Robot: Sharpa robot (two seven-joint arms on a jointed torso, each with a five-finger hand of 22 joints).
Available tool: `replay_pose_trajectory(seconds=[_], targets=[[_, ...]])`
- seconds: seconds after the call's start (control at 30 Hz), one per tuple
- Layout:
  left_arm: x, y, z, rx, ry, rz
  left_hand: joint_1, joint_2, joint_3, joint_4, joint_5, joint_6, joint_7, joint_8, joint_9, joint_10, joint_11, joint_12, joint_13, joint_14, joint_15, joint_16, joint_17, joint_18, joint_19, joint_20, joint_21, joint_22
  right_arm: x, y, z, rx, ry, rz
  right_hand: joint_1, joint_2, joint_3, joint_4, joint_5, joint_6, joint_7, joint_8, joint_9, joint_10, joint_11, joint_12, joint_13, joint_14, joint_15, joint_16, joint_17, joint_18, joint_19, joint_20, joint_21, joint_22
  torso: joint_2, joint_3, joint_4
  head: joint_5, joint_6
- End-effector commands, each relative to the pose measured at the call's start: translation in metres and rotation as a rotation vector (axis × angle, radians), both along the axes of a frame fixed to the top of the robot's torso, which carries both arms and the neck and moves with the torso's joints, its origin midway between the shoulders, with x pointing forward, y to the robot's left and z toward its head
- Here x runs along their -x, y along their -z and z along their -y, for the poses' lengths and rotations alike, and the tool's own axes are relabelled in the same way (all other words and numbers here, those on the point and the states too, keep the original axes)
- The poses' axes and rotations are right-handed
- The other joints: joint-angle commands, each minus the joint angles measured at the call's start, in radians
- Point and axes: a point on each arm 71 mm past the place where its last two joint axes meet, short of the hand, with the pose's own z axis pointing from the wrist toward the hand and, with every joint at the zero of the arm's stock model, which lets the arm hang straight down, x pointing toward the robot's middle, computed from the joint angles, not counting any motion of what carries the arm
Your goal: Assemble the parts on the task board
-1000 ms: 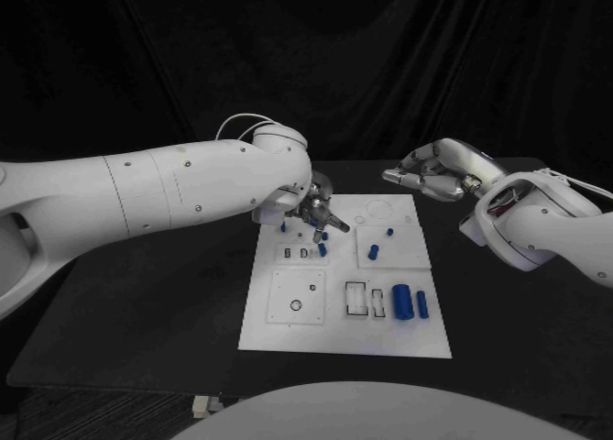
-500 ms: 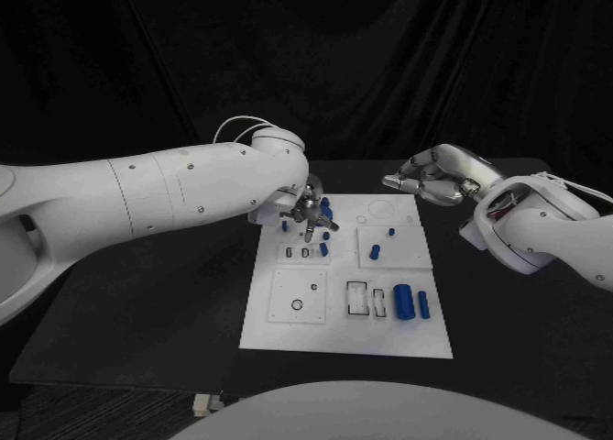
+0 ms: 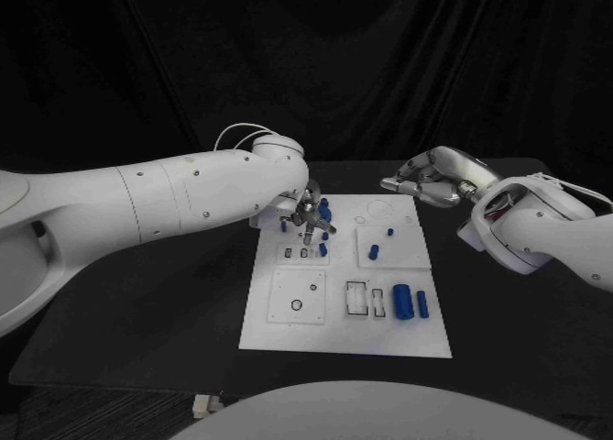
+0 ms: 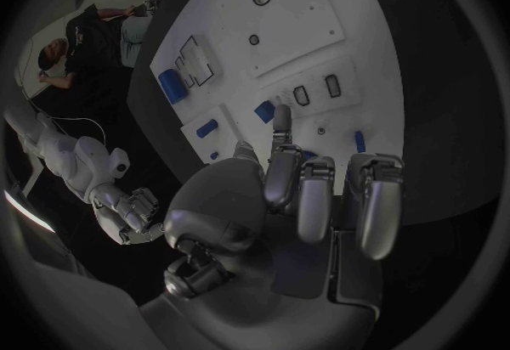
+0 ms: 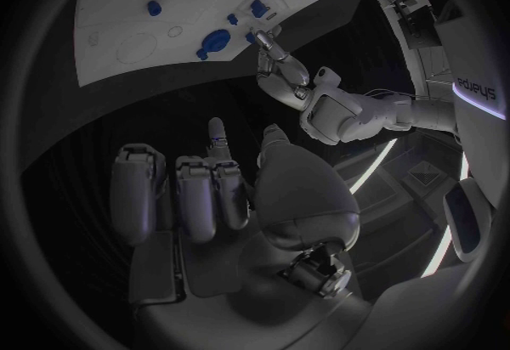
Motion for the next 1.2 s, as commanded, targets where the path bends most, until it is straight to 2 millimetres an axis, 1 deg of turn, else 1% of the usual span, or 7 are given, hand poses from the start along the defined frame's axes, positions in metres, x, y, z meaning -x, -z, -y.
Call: replay_pose_trajectory(seconds=[0.03, 0.2, 0.37, 0.8, 1.2], targets=[[0.000, 0.001, 0.003, 0.030, 0.005, 0.006, 0.012, -0.002, 0.005, 0.001, 0.004, -0.010, 0.000, -0.004, 0.002, 0.111, -0.016, 0.270, 0.263, 0.107, -0.007, 0.003, 0.263, -0.007, 0.058, -0.005, -0.002, 0.210, 0.000, 0.002, 0.000, 0.008, 0.011, -0.018, 0.012, 0.003, -0.007, -0.002, 0.009, 0.000, 0.001, 0.005, 0.002, 0.104, 0.006, 0.004, 0.263, 0.106, 0.005, 0.003, 0.263, -0.008, 0.031, 0.007, -0.005, 0.213, 0.000, 0.0001, -0.0009, 0.001, 0.000], [0.000, 0.006, 0.005, 0.040, 0.007, 0.001, 0.016, -0.003, 0.008, -0.001, 0.005, -0.010, 0.000, -0.006, 0.005, 0.111, -0.016, 0.270, 0.263, 0.107, -0.007, 0.003, 0.263, -0.007, 0.056, -0.005, -0.003, 0.208, 0.000, 0.003, 0.000, 0.009, 0.009, -0.020, 0.012, 0.003, -0.007, -0.002, 0.009, 0.000, 0.001, 0.005, 0.002, 0.104, 0.006, 0.004, 0.263, 0.106, 0.005, 0.003, 0.263, -0.008, 0.031, 0.007, -0.005, 0.213, 0.000, 0.0001, -0.0017, 0.005, 0.000], [0.001, 0.010, 0.006, 0.048, 0.009, -0.004, 0.023, -0.004, 0.013, -0.002, 0.008, -0.011, -0.001, -0.009, 0.011, 0.111, -0.016, 0.270, 0.263, 0.107, -0.008, 0.003, 0.263, -0.006, 0.053, -0.006, -0.005, 0.205, -0.001, 0.003, -0.001, 0.011, 0.007, -0.022, 0.014, 0.003, -0.008, -0.002, 0.010, 0.000, 0.001, 0.005, 0.002, 0.104, 0.006, 0.004, 0.263, 0.106, 0.005, 0.003, 0.263, -0.008, 0.030, 0.007, -0.007, 0.212, 0.000, 0.0010, -0.0009, 0.006, 0.000], [0.000, 0.016, 0.008, 0.058, 0.000, -0.006, 0.028, -0.005, 0.018, -0.002, 0.009, -0.011, -0.001, -0.013, 0.018, 0.111, -0.017, 0.270, 0.263, 0.107, -0.009, 0.003, 0.263, -0.006, 0.052, -0.007, -0.005, 0.204, -0.001, 0.005, -0.002, 0.013, 0.005, -0.027, 0.016, 0.003, -0.009, -0.002, 0.011, 0.000, 0.001, 0.005, 0.002, 0.104, 0.007, 0.004, 0.263, 0.106, 0.005, 0.003, 0.263, -0.008, 0.030, 0.008, -0.008, 0.212, -0.001, 0.0012, -0.0005, 0.003, 0.000], [0.002, 0.024, 0.009, 0.049, -0.004, -0.021, 0.027, -0.006, 0.020, 0.000, 0.009, -0.008, -0.002, -0.014, 0.022, 0.111, -0.018, 0.270, 0.263, 0.107, -0.009, 0.003, 0.263, -0.005, 0.051, -0.007, -0.007, 0.202, -0.001, 0.008, -0.001, 0.015, 0.005, -0.034, 0.016, 0.003, -0.010, -0.002, 0.011, 0.001, 0.001, 0.006, 0.002, 0.104, 0.007, 0.004, 0.263, 0.106, 0.005, 0.003, 0.263, -0.006, 0.027, 0.008, -0.014, 0.210, -0.001, 0.0018, -0.0006, 0.003, 0.000]])
